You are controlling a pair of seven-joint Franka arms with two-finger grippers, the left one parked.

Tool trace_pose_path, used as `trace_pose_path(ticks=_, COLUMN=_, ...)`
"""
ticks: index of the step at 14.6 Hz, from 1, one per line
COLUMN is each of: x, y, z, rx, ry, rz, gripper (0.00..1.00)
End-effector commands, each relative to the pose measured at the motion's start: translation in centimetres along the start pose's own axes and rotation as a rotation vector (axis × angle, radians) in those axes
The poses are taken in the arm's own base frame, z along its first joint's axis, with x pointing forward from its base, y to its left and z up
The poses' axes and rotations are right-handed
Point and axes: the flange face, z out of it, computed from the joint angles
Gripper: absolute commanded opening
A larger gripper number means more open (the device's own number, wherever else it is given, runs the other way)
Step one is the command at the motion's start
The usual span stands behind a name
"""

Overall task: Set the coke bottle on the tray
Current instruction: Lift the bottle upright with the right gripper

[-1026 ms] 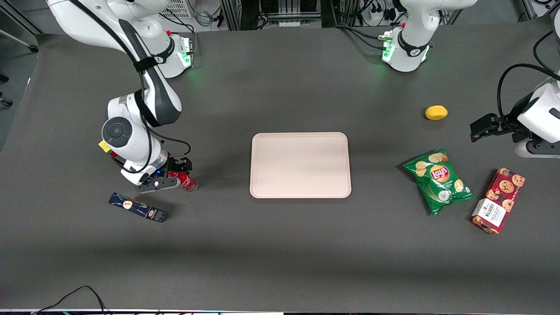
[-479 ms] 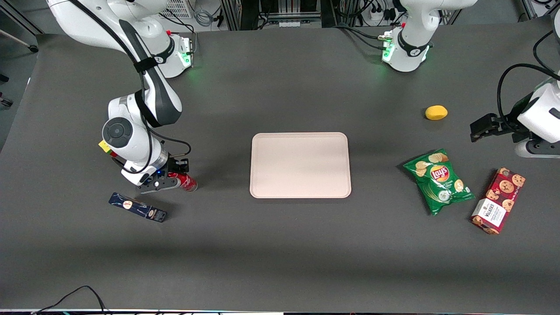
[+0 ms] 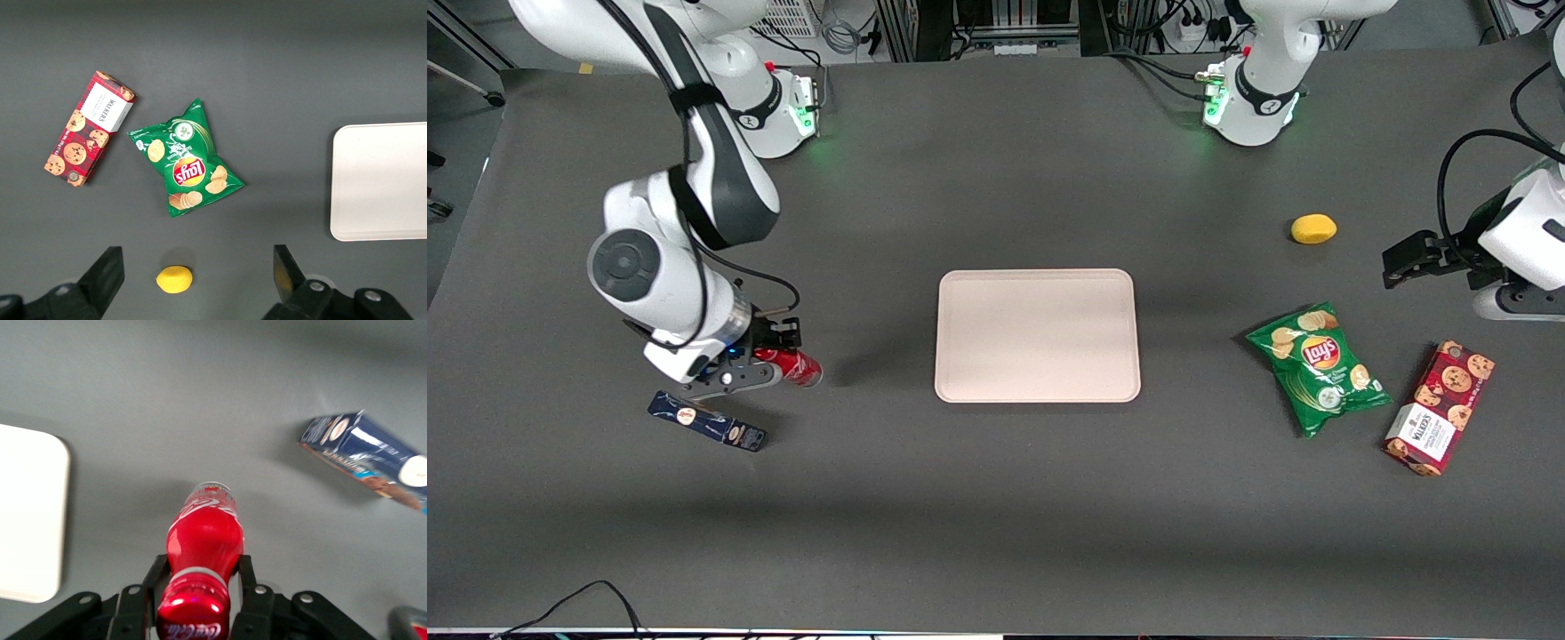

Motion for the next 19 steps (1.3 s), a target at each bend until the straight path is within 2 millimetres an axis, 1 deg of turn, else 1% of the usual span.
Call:
trace_pose_path(ticks=1, x=-0.8, y=-0.5, z=-9.1, rx=0.036, ry=0.055, rz=-0.028, gripper=0.0)
trace_pose_path(ticks=3, x=-1.8, y=-1.5, z=-13.7, rx=0.042, ry=0.067, rz=-0.035, gripper=0.0)
trace_pose_path(ticks=5, x=-2.4, y=-1.7, z=-17.3, rx=0.044, ry=0.058, rz=-0.039, gripper=0.0)
trace_pose_path(ticks=6, x=-2.5, y=-1.7, z=-17.9, rx=0.043, ry=0.052, rz=-0.042, gripper=0.0)
trace_pose_path(ticks=8, x=-2.4, y=-1.9, z=-17.6, rx=0.043, ry=0.045, rz=-0.037, gripper=0.0)
trace_pose_path(ticks=9, x=-2.4, y=-2.9, z=-17.4, rx=0.045, ry=0.042, rz=-0.026, gripper=0.0)
trace_pose_path(ticks=11, x=-2.9, y=-6.8, z=-17.6, rx=0.054, ry=0.043, rz=0.023, gripper=0.0)
trace_pose_path(ticks=12, x=-3.2, y=-8.6, z=-17.3, rx=0.056, ry=0.04, rz=0.008, gripper=0.0)
trace_pose_path(ticks=14, x=-3.4, y=-11.7, z=-16.6, rx=0.066, ry=0.033, rz=-0.007, gripper=0.0)
trace_pose_path(ticks=15, x=-3.5, y=-13.5, z=-16.3, rx=0.072, ry=0.034, rz=0.027, gripper=0.0)
trace_pose_path(ticks=17, x=-4.5, y=-18.7, z=-15.1, rx=0.088, ry=0.024, rz=0.07, gripper=0.0)
trace_pose_path(ticks=19, x=-5.5, y=-23.5, z=-14.0, rx=0.105, ry=0.024, rz=0.099, gripper=0.0)
